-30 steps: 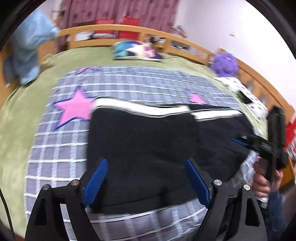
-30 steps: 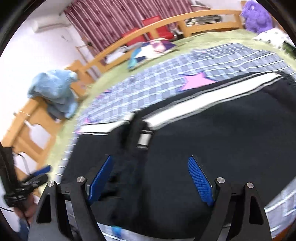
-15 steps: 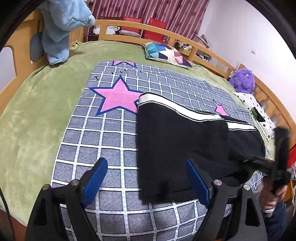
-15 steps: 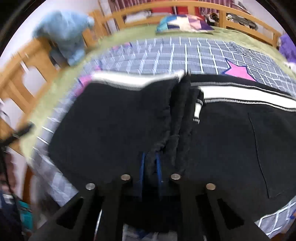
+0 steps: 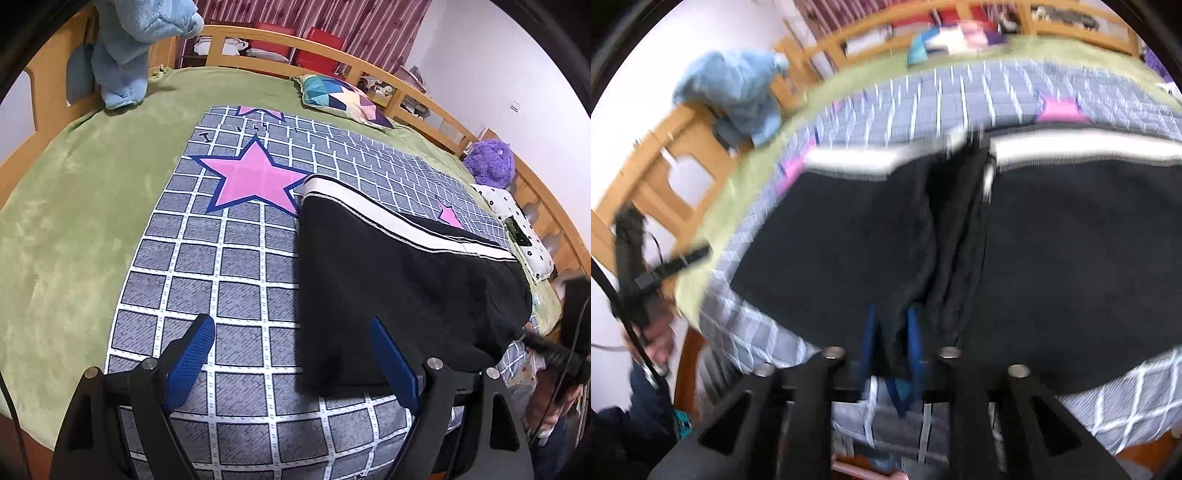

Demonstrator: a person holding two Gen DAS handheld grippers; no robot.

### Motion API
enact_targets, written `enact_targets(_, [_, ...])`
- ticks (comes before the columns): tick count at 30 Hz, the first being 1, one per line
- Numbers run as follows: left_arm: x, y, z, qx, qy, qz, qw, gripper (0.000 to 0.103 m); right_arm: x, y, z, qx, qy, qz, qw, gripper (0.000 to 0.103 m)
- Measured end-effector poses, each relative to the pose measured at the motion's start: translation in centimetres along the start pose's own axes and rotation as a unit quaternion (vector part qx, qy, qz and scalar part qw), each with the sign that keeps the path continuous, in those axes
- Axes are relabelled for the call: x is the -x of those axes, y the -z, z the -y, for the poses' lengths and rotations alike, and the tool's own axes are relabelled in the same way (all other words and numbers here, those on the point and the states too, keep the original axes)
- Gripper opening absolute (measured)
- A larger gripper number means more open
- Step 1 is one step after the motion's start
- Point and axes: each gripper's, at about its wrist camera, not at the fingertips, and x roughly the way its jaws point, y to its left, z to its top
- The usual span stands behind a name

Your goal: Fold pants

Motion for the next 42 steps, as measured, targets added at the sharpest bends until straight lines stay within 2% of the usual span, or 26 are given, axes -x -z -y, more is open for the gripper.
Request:
enact_targets(1, [-0.2, -0.1, -0.1, 0.003, 0.001, -0.002, 1.0000, 0.085, 0.5, -0.6, 0.2, 0.001, 0.008, 0.019, 1.000, 0.058])
enact_targets(2, [-0.4, -0.2, -0.3, 0.006, 0.002, -0.005, 1.0000, 0.085, 0.8, -1.8, 0.5, 0.001, 0.021, 0.046, 0.999, 0.077])
enact_targets(4, [-0.7, -0.5, -0.5, 0.010, 0.006, -0.007, 0.9999, 0.085, 0.2, -3.3, 1.1, -0.002, 0.030, 0.061, 0.998, 0.080])
enact_targets(8, [-1.2, -1.0, -0.3, 0.011, 0.013, -0.006, 0.9998, 0.085, -5.5, -6.1, 4.0, -0.038, 0.050, 0.007, 0.998, 0.080])
enact_targets(10, [-1.5, -1.2, 0.0, 0.006, 0.015, -0.006, 0.9998, 0.085, -8.3, -6.7, 5.4, -0.072, 0.038, -0.031, 0.996, 0.065])
enact_targets(11, [-1.6, -1.3, 0.1, 0.003, 0.014, -0.008, 0.9999, 0.085, -8.7, -7.2, 5.6, -0.072, 0.033, -0.030, 0.996, 0.030])
enact_targets(12, [-1.8, -1.4, 0.2, 0.001, 0.013, -0.010, 0.9999, 0.085, -8.7, -7.8, 5.0, -0.051, 0.027, -0.032, 0.998, 0.017])
enact_targets(13, [-2.0, -1.5, 0.4, -0.002, 0.011, -0.012, 0.9999, 0.085, -8.3, -8.2, 4.5, -0.029, 0.021, -0.028, 0.999, 0.016])
enact_targets(14, [-2.2, -1.6, 0.5, -0.005, 0.011, -0.014, 0.9998, 0.085, -7.0, -9.0, 3.9, -0.007, 0.018, 0.007, 1.000, 0.016])
enact_targets(17, [-2.9, -1.7, 1.1, -0.012, 0.013, -0.021, 0.9996, 0.085, -4.5, -10.6, 4.0, 0.002, 0.004, 0.055, 0.998, 0.017])
enact_targets(19, [-3.4, -1.8, 1.6, -0.016, 0.016, -0.025, 0.9994, 0.085, -5.4, -11.3, 5.2, -0.011, 0.016, 0.045, 0.999, 0.019])
enact_targets(22, [-3.9, -1.7, 2.4, -0.021, 0.022, -0.028, 0.9992, 0.085, -10.2, -10.4, 7.9, -0.043, 0.038, -0.050, 0.997, 0.027])
enact_targets(23, [-3.8, -1.6, 2.7, -0.023, 0.023, -0.027, 0.9991, 0.085, -10.1, -10.0, 8.3, -0.046, 0.031, -0.047, 0.997, 0.028])
enact_targets(25, [-3.7, -1.6, 3.3, -0.029, 0.024, -0.021, 0.9991, 0.085, -8.9, -9.4, 8.0, -0.039, 0.037, -0.035, 0.998, 0.036])
enact_targets(27, [-3.6, -1.8, 3.8, -0.034, 0.024, -0.015, 0.9990, 0.085, -7.1, -9.0, 7.4, -0.025, 0.069, -0.024, 0.997, 0.057])
enact_targets(30, [-3.4, -2.2, 5.3, -0.051, 0.029, 0.002, 0.9983, 0.085, -4.1, -7.7, 6.0, -0.002, 0.122, 0.009, 0.992, 0.073])
enact_targets(32, [-3.3, -2.5, 6.2, -0.067, 0.024, 0.012, 0.9974, 0.085, -2.8, -7.0, 5.8, 0.011, 0.154, 0.008, 0.988, 0.080])
enact_targets(34, [-3.2, -2.7, 7.1, -0.073, 0.019, 0.028, 0.9967, 0.084, -1.2, -6.3, 4.6, 0.031, 0.210, 0.016, 0.977, 0.080])
enact_targets(36, [-3.2, -2.9, 7.5, -0.066, 0.026, 0.033, 0.9969, 0.084, 0.4, -5.7, 4.3, 0.038, 0.228, 0.027, 0.973, 0.080])
enact_targets(40, [-4.5, -3.3, 8.9, -0.071, 0.019, 0.016, 0.9972, 0.084, 3.0, -4.8, 3.0, 0.032, 0.174, 0.076, 0.981, 0.082])
enact_targets(42, [-5.6, -2.3, 9.2, -0.073, 0.015, -0.001, 0.9972, 0.084, 2.7, -4.2, 2.7, 0.024, 0.143, 0.088, 0.985, 0.090])
